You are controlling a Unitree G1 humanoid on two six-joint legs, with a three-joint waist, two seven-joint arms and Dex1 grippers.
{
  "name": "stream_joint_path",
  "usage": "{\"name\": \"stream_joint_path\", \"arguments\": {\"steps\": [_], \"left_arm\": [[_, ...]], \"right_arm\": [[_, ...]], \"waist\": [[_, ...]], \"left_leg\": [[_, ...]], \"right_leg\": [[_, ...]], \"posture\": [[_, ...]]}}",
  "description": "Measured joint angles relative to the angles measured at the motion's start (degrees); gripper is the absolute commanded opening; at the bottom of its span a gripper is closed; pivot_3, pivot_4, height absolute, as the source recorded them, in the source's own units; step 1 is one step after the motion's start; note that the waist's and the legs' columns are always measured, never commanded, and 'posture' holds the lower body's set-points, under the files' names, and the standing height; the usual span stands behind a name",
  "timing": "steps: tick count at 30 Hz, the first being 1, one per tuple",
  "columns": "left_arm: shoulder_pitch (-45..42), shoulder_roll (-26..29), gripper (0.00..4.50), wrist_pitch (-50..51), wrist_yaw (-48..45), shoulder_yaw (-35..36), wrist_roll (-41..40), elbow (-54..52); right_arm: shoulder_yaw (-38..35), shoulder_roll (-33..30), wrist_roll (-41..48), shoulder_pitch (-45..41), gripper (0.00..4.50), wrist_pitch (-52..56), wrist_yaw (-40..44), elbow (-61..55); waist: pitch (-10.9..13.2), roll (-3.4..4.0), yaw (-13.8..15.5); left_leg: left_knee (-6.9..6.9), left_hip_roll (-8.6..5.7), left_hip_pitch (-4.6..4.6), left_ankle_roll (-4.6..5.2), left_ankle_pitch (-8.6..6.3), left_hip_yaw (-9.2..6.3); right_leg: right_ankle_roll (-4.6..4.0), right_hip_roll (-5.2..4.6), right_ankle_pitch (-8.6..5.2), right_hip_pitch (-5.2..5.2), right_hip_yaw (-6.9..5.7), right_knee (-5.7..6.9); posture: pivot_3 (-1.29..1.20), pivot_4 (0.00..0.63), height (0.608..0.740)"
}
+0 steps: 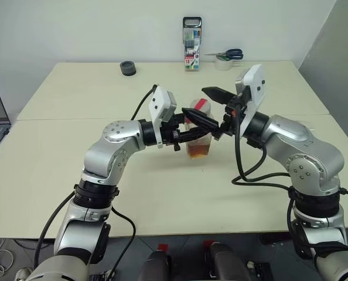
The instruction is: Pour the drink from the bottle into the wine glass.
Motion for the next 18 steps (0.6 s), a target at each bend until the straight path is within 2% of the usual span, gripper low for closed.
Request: {"name": "stream_joint_path", "arguments": {"steps": [1, 7, 11, 14, 18], "left_arm": [[0.0, 0.0, 1.98, 0.0, 0.0, 0.0, 0.0, 0.0], [-0.2, 0.0, 1.98, 0.1, 0.0, -0.1, 0.1, 0.2], [-0.2, 0.0, 1.98, 0.1, -0.2, -0.4, 0.1, 0.3], [-0.2, 0.3, 1.98, 0.7, -1.5, -0.5, -0.2, 0.2], [-0.1, 2.0, 1.98, 1.3, -5.5, -1.6, -0.3, -0.3]], "right_arm": [[0.0, 0.1, 0.2, 0.0, 3.90, 0.0, 0.0, 0.0], [-0.1, 0.5, 1.5, 0.6, 1.94, 0.3, 0.3, -0.4], [-0.1, 0.1, 1.6, 1.0, 1.91, 0.3, 0.6, -0.7], [-0.2, -1.5, 2.4, 0.8, 1.91, -0.2, 4.3, 0.5], [2.8, -8.5, 2.4, -3.7, 1.91, -3.4, 20.0, 8.4]], "waist": [[0.0, 0.00, 0.0], [0.0, 0.00, 0.0], [0.0, 0.00, 0.0], [0.0, 0.00, 0.0], [0.0, 0.04, -0.1]], "left_leg": [[0.00, 0.00, 0.00, 0.00, 0.00, 0.00], [0.00, 0.00, 0.00, 0.00, 0.00, 0.00], [0.00, -0.01, 0.00, 0.00, 0.00, 0.00], [0.00, -0.01, 0.01, 0.01, 0.00, 0.01], [-0.01, -0.03, 0.04, 0.22, -0.11, 0.07]], "right_leg": [[0.00, 0.00, 0.00, 0.00, 0.00, 0.00], [0.00, 0.01, 0.00, 0.00, 0.00, 0.00], [0.00, 0.01, 0.00, 0.00, -0.01, 0.00], [0.00, 0.03, 0.00, 0.01, -0.01, 0.00], [0.00, 0.24, 0.00, 0.04, -0.03, -0.01]], "posture": [[0.00, 0.150, 0.740], [0.00, 0.150, 0.740], [0.00, 0.150, 0.740], [0.00, 0.150, 0.740], [0.00, 0.150, 0.740]]}}
